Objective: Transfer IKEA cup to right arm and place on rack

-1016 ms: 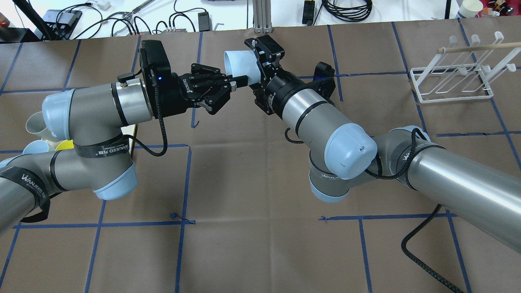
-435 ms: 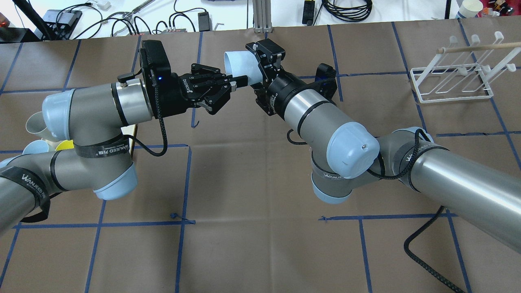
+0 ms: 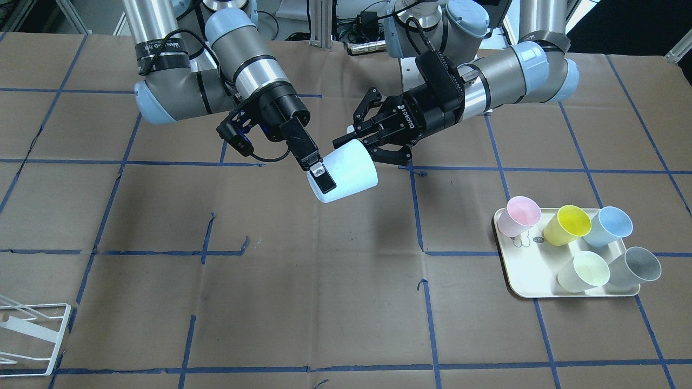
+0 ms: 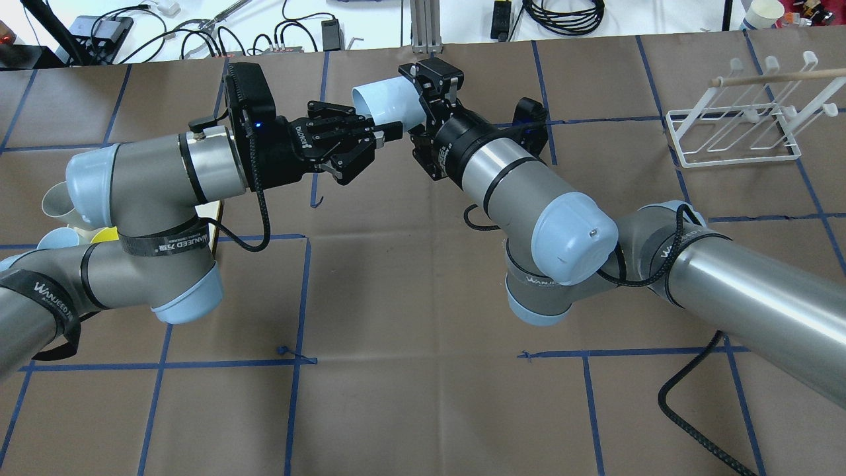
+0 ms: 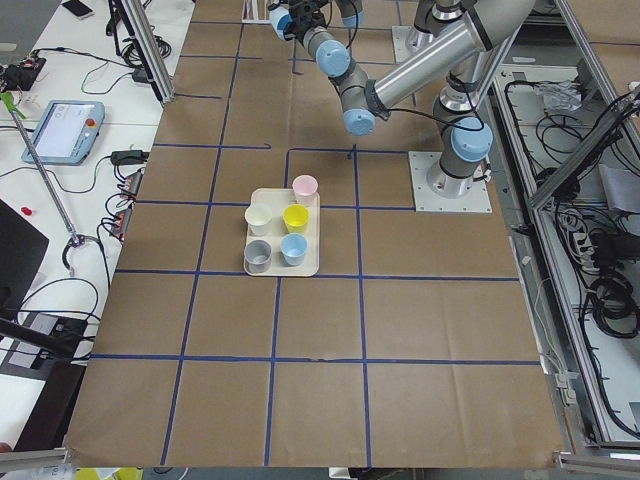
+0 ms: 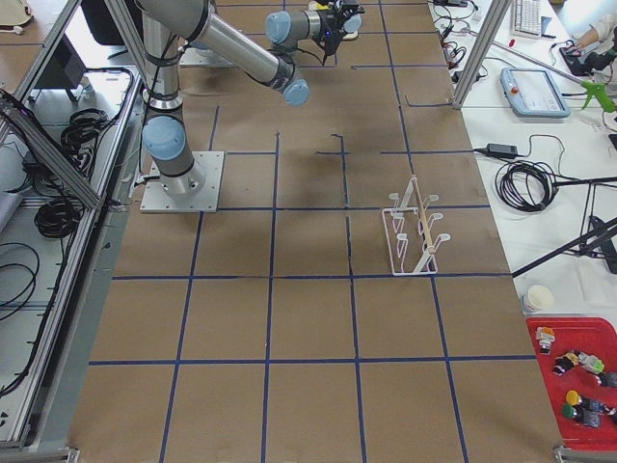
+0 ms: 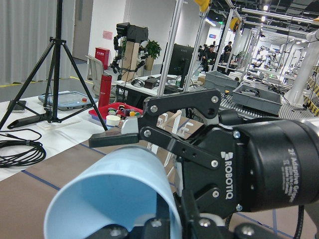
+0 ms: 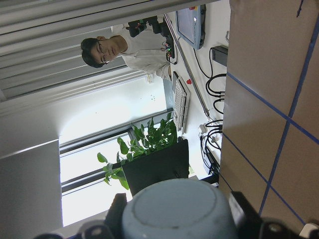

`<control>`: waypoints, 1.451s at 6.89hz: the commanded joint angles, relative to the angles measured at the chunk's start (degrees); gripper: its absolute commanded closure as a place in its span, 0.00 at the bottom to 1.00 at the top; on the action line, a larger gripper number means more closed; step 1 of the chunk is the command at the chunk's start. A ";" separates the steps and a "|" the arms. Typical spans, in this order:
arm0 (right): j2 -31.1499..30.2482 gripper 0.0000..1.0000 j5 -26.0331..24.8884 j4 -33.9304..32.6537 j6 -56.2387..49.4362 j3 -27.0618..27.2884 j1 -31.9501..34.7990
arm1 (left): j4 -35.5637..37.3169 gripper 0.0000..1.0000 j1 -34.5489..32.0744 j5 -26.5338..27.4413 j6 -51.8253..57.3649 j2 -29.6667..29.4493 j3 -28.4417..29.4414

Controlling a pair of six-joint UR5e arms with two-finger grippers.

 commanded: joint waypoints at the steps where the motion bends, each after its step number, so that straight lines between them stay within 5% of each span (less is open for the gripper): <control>1: -0.09 0.41 0.24 0.55 0.28 -0.25 -0.01 | 2.05 0.65 0.00 0.31 -2.62 -0.06 0.12; 2: -0.09 0.48 0.59 0.56 0.10 -0.25 0.08 | 2.05 0.65 0.09 0.31 -2.80 -0.06 0.12; 3: -0.09 0.54 1.03 0.56 0.10 -0.33 0.08 | 2.05 0.51 0.09 0.31 -2.81 -0.06 0.12; 5: 0.00 0.58 2.87 0.73 0.02 -0.86 -1.14 | 1.97 0.03 0.17 0.49 -4.64 -0.06 0.21; 7: -0.09 0.64 7.68 5.64 -1.04 -4.27 -7.01 | 1.18 0.01 1.57 0.40 -6.50 0.73 1.52; 10: -0.09 0.73 16.12 6.96 -22.39 -4.20 -14.92 | -1.44 0.01 10.44 0.05 -11.22 1.08 2.05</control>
